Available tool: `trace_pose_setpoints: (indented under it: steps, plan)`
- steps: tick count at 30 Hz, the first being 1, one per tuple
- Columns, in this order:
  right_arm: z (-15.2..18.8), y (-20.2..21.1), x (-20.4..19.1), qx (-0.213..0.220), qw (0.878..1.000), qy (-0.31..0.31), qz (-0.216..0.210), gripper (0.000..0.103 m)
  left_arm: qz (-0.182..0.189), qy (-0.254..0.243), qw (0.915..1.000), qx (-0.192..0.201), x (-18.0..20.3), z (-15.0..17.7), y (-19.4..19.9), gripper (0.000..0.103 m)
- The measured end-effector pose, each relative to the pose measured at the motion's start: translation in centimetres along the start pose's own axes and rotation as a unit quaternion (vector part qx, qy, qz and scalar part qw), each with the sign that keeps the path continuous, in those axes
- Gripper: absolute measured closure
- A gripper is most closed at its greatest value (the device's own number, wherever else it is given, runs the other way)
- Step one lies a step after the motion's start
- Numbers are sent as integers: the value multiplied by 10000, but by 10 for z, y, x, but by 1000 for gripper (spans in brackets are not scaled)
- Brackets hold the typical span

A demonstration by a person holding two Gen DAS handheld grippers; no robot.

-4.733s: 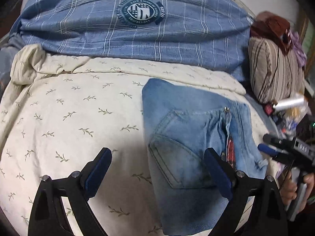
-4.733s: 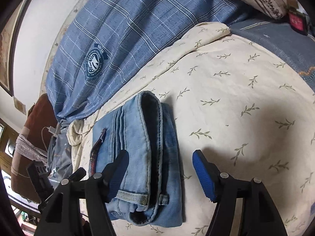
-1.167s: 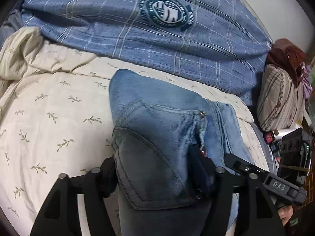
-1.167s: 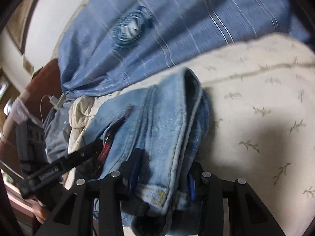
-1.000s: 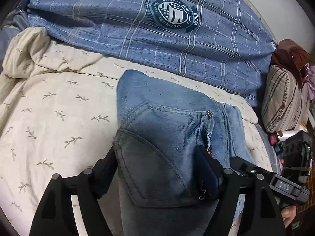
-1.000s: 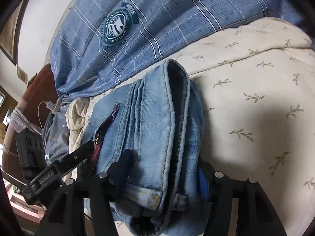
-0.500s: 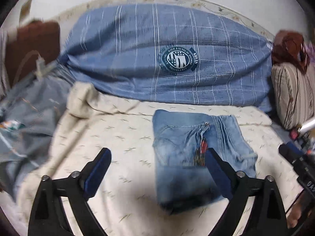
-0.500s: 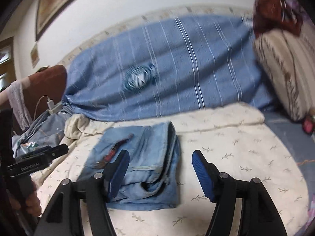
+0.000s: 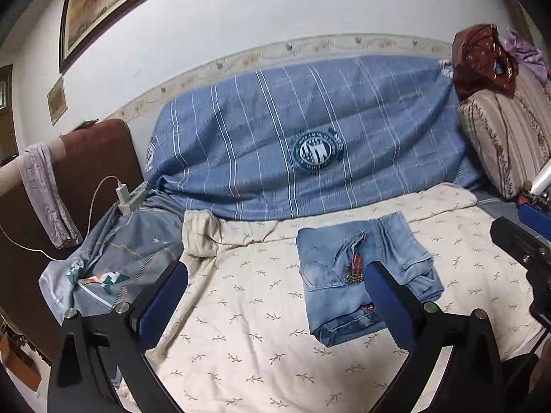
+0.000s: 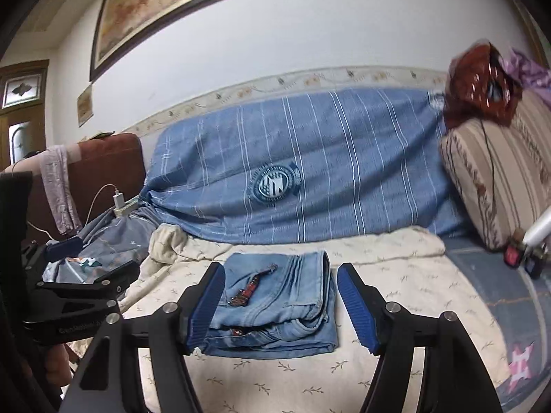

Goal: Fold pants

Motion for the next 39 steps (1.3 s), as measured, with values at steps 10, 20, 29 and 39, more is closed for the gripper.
trace_pose_setpoints:
  steps: [10,20,29,39]
  plan:
    - [-9,36,-26,199,9995,220,49,32,8,290,9990,331,-25,-6,47,1]
    - [-13,55,-46,267,9990,363,26,32,-27,545,9973,488,-47,-7,70,1]
    - [-10,56,-63,224,9983,541,22,32,31,816,9955,475,-66,-5,74,0]
    - [-6,49,-77,154,9975,682,22,32,-56,1004,9937,485,-84,-1,72,0]
Point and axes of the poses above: each gripper's, at about its wrist camera, not at the fingertips, and y roughly against the way its jaws point, x to its right, z to its underside, the point moved 7 cm from there along -y, roughly the way its jaws point, and after that the axes turned 9 degrees about -x, right-handed, at the moved point
